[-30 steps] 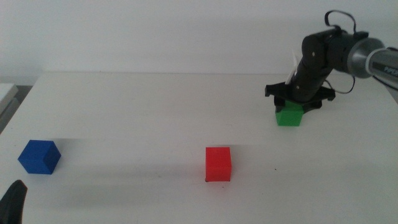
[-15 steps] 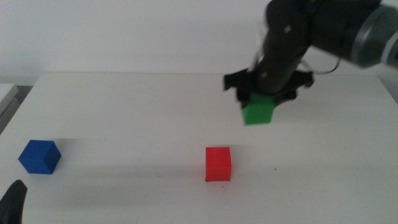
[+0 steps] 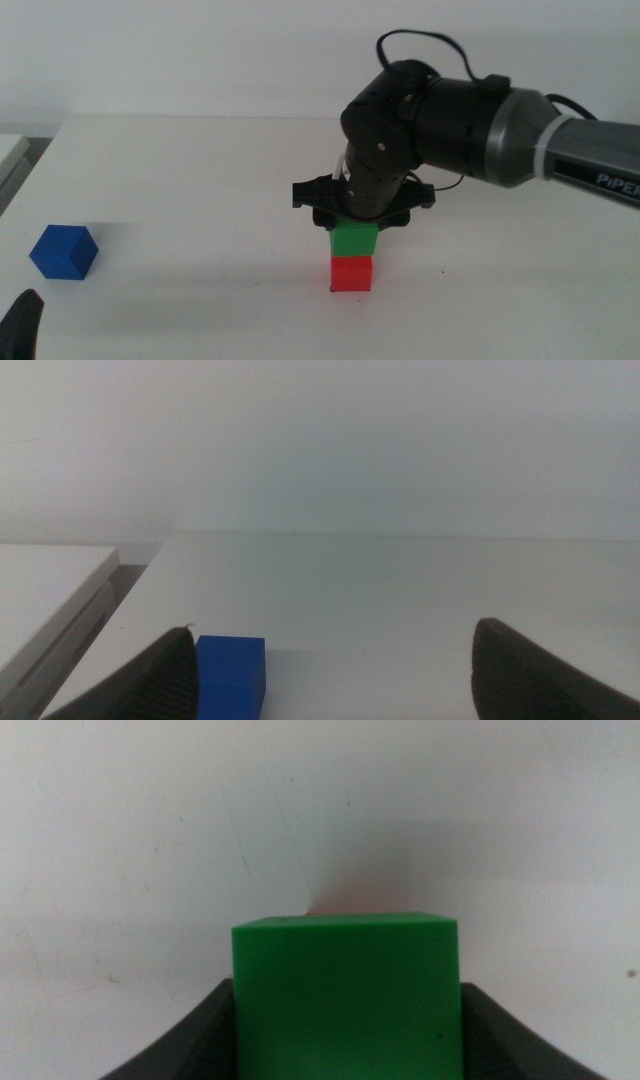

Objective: Stack red cubes first, then green, then blue cubes in a specific spot.

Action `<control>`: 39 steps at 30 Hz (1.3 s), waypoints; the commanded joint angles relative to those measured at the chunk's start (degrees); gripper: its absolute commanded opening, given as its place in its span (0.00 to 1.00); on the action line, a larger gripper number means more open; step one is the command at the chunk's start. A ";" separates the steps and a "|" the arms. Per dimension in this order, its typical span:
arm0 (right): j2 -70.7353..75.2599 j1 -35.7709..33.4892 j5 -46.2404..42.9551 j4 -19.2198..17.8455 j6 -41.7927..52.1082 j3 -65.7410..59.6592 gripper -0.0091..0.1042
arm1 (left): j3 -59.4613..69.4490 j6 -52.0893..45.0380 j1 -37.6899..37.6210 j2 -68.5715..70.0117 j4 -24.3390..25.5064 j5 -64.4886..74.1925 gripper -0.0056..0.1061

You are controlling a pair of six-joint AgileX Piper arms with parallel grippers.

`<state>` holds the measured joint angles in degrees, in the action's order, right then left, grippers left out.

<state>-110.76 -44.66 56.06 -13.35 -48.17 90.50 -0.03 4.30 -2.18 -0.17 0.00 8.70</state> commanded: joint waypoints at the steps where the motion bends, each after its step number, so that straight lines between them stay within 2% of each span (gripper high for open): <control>1: -0.46 -0.50 -0.40 -1.32 -2.23 -0.28 0.19 | 0.03 0.08 -0.17 0.17 0.00 -0.58 0.89; 17: -1.50 -1.03 2.85 -3.44 -8.66 -0.28 0.19 | 0.03 0.08 -0.17 0.17 0.00 -0.58 0.89; 39: -1.60 -2.95 2.40 -7.49 -10.09 -0.28 0.19 | 0.03 0.08 -0.17 0.17 0.00 -0.58 0.89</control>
<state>-112.34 -47.37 58.34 -19.33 -58.05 90.48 -0.03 4.30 -2.18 -0.17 0.00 8.70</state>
